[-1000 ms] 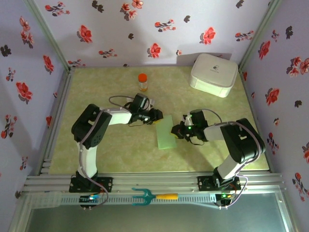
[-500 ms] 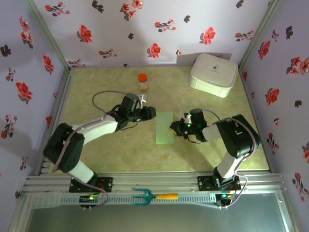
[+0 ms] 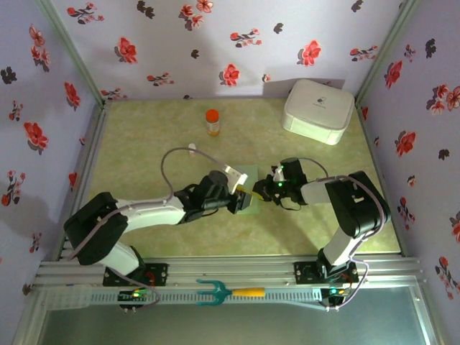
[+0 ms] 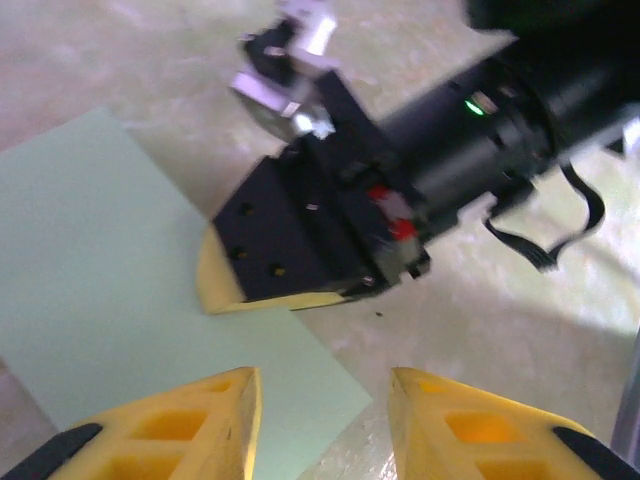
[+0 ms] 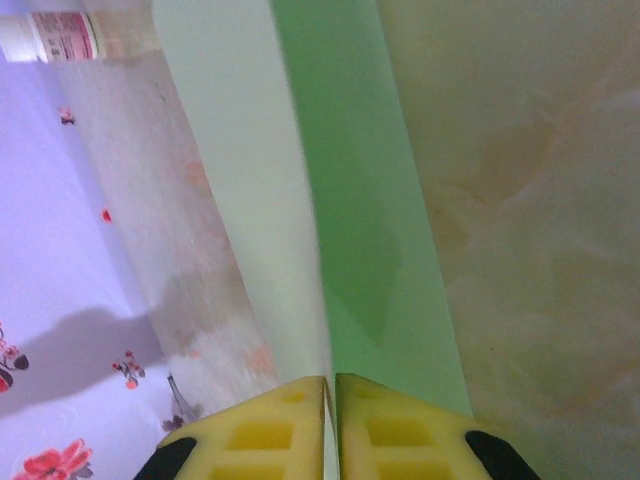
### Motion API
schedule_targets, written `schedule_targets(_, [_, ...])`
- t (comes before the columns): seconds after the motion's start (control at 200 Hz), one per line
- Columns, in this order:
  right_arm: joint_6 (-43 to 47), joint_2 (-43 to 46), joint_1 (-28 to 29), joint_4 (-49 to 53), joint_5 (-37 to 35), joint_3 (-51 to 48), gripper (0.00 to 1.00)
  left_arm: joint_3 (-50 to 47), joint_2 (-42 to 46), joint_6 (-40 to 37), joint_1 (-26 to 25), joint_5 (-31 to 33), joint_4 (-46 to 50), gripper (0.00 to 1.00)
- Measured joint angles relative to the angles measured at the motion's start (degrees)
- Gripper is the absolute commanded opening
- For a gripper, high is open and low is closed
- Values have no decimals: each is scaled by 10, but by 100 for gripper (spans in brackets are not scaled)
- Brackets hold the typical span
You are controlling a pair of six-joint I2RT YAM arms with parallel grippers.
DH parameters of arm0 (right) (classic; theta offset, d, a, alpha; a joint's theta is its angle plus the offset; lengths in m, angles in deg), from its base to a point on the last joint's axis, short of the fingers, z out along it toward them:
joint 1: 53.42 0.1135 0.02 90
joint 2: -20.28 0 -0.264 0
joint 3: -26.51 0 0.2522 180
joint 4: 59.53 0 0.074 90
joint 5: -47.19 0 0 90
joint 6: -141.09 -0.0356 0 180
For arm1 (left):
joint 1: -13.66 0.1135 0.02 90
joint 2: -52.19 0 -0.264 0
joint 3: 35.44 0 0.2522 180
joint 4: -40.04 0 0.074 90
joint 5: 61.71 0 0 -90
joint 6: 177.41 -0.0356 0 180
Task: Fold a paper plane with a square sheet of paper (pick it up from the middle)
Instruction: Fold the triangle a second time at the center of the table.
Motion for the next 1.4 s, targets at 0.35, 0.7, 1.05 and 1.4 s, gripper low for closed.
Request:
schedule_targets(0.35, [0, 0, 0, 13, 4, 5, 11, 5, -59, -159, -105, 157, 8, 50])
schedule_targets(0.7, [0, 0, -2, 13, 4, 6, 11, 57, -128, -205, -134, 263, 30, 54])
schedule_targets(1.05, [0, 0, -3, 13, 4, 6, 11, 69, -143, -216, -134, 297, 41, 41])
schedule_targets(1.4, [0, 6, -3, 13, 3, 6, 15, 70, -144, -220, -134, 297, 50, 11])
